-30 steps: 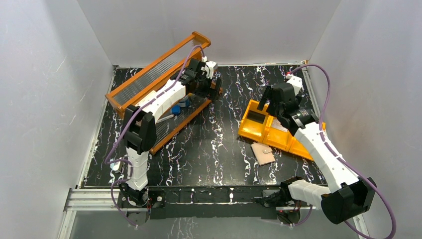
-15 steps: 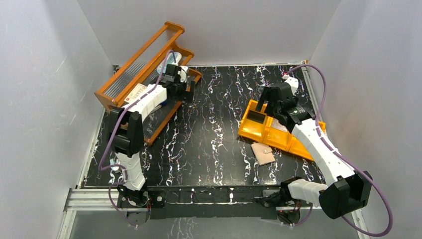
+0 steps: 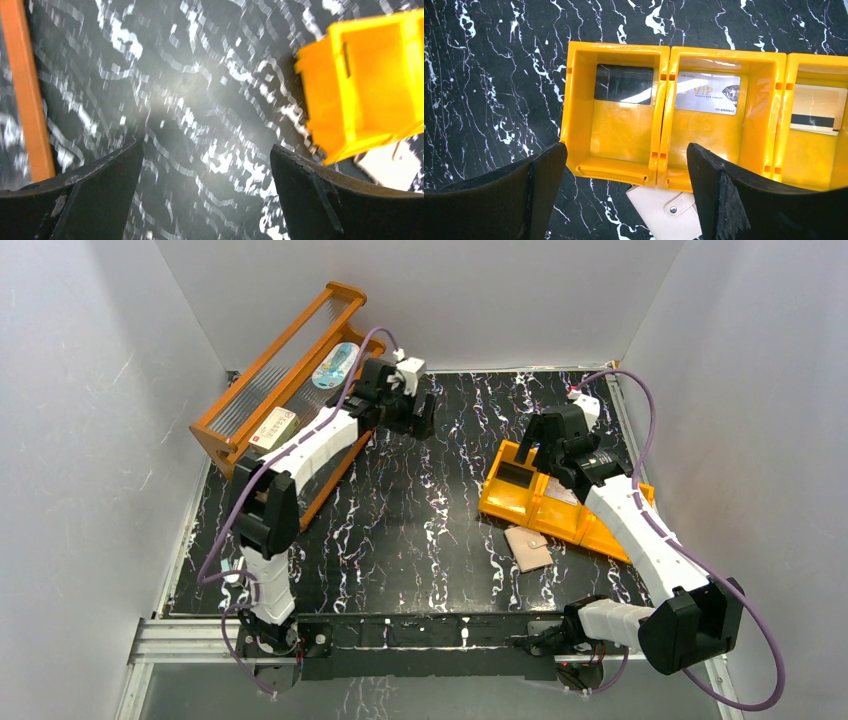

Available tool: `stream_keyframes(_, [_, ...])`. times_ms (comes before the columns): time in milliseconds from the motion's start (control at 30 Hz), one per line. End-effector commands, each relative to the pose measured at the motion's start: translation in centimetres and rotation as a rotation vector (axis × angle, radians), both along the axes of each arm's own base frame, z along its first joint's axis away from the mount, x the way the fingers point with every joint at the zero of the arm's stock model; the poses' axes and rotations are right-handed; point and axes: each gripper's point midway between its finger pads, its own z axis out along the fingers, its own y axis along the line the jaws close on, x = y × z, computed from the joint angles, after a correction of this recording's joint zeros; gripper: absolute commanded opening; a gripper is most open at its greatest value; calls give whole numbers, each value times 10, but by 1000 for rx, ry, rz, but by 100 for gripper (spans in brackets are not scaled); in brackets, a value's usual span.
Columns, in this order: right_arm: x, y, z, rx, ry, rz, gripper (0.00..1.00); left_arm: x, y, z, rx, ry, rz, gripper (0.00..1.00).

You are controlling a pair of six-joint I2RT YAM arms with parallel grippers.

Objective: Take the credit cards out of the card holder

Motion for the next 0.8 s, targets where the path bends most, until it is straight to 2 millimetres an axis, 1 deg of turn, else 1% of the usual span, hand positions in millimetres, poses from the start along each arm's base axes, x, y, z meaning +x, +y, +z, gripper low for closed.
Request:
stream_keyframes(0, [2,-1,10,17,-36,-8,98,35,-26,17,-79,-62,-7,98])
stream_keyframes(100, [0,-1,12,28,-45,-6,98,46,-28,-6,-51,-35,7,98])
stream_keyframes(167, [-2,-2,14,27,-52,-9,98,49,-29,-21,-23,-21,-6,98])
stream_keyframes(267, [-2,-4,15,19,-55,-10,98,59,-20,-48,56,-9,26,98])
stream_keyframes(333, [-3,-5,14,11,-49,-10,98,68,-6,-65,129,-8,76,98])
stream_keyframes(400, [-2,-4,13,12,-42,-7,98,76,12,-83,204,0,164,98])
stream_keyframes(467, [-2,-2,11,18,-36,-1,98,80,22,-95,230,15,202,98])
stream_keyframes(600, [-2,2,7,29,-19,13,98,90,48,-110,272,19,279,98])
stream_keyframes(700, [-3,3,4,33,-2,19,98,97,66,-112,299,15,322,98])
stream_keyframes(767, [-5,4,1,35,9,24,98,104,83,-117,314,21,357,98])
